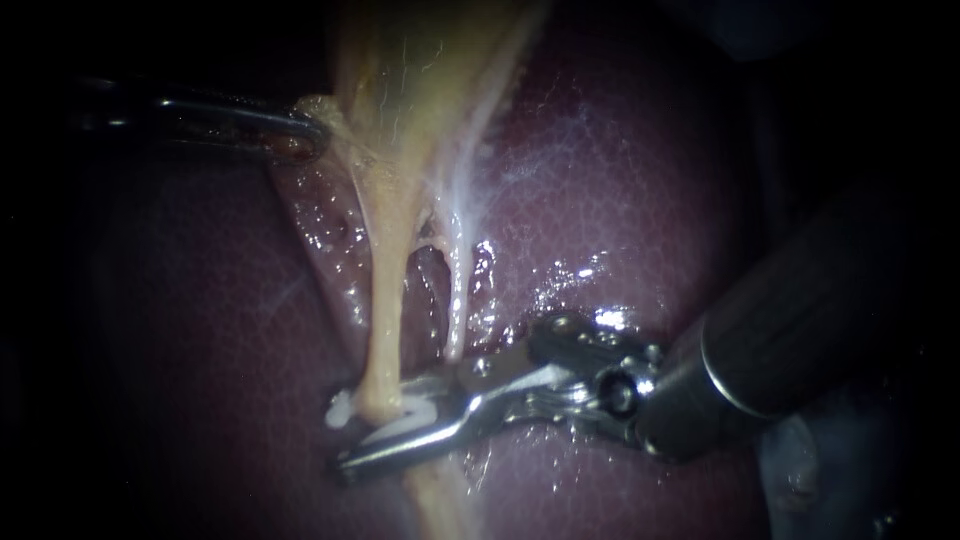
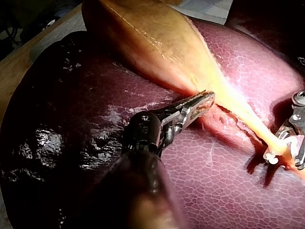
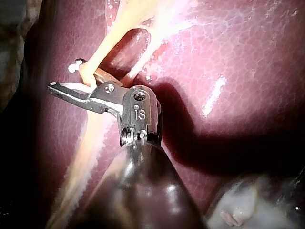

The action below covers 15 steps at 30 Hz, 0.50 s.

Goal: Clipping first clip left tube

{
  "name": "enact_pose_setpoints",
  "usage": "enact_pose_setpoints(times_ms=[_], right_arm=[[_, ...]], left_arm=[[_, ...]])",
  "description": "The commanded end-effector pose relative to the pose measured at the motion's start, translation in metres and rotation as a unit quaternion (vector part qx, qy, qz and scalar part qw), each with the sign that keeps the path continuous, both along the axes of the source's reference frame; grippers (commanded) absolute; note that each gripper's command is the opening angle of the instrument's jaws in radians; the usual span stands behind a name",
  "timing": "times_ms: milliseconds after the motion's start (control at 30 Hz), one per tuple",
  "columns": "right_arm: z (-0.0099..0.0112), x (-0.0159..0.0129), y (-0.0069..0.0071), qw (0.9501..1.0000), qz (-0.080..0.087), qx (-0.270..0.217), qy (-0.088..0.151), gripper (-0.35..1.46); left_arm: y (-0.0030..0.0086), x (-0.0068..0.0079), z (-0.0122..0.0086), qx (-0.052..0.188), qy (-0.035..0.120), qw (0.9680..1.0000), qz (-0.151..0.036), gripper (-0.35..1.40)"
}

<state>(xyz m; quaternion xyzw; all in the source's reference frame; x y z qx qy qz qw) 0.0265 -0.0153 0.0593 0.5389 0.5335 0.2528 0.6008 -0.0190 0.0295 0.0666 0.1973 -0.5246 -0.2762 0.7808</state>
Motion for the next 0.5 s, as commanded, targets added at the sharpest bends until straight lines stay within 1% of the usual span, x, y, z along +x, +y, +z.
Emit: enact_pose_setpoints(times_ms=[33, 267, 367, 500], right_arm=[[0.0, 0.0, -0.0001, 1.0, 0.0, -0.001, 0.0, 0.45], [0.0, 0.0002, -0.0008, 1.0, -0.003, -0.003, 0.001, 0.42], [-0.0003, 0.0004, -0.0009, 1.0, -0.004, -0.002, 0.002, 0.42], [-0.0006, 0.0004, -0.001, 1.0, -0.002, -0.002, 0.001, 0.41]], left_arm=[[0.0, 0.0, 0.0, 0.0, 0.0, 1.0, 0.0, -0.35], [0.0, 0.0, 0.0, 0.0, 0.0, 1.0, 0.0, -0.35], [0.0, 0.0, 0.0, 0.0, 0.0, 1.0, 0.0, -0.35], [0.0, 0.0, 0.0, 0.0, 0.0, 1.0, 0.0, -0.35]])
